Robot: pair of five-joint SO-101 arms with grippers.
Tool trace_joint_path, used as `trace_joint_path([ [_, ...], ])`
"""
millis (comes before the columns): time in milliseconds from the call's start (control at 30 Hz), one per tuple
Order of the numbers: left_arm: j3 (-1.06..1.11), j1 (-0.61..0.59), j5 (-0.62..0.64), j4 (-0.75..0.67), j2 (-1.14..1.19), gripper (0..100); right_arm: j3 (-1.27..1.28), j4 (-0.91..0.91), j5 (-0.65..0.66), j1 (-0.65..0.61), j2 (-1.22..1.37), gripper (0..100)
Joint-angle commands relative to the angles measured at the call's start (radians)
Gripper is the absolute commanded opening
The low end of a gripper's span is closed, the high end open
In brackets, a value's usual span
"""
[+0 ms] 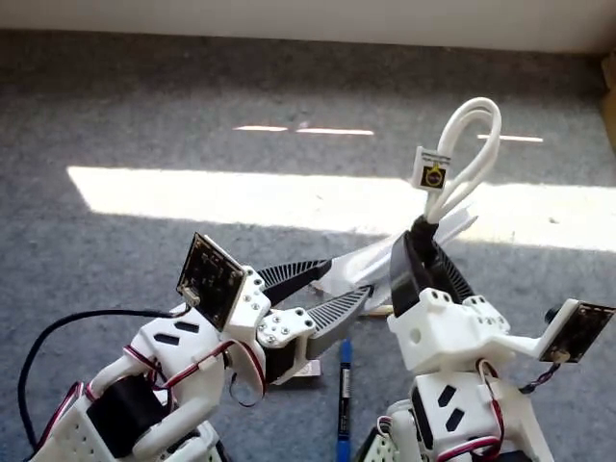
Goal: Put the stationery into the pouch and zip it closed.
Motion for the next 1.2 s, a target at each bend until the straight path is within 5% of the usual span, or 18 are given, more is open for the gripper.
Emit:
trace_joint_path([
  [0,0.001,-0.021,-0.141,0.002,0.010,10,0.051,0.042,-0.003,-0.027,0.050,0.4],
  [333,0.065,-0.015,-0.261,0.003,0.004,7,0.005,0.036,-0.003,-0.027,0.050,0.4],
  [700,0.007,-0.015,-0.353,0.164,0.004,2,-0.062,0.036,0.031,-0.027,0.050,0.4],
  [1167,0.001,-0.021,-0.353,0.187,0.012,1,-0.151,0.044,0.121,-0.002,0.050,0.4],
])
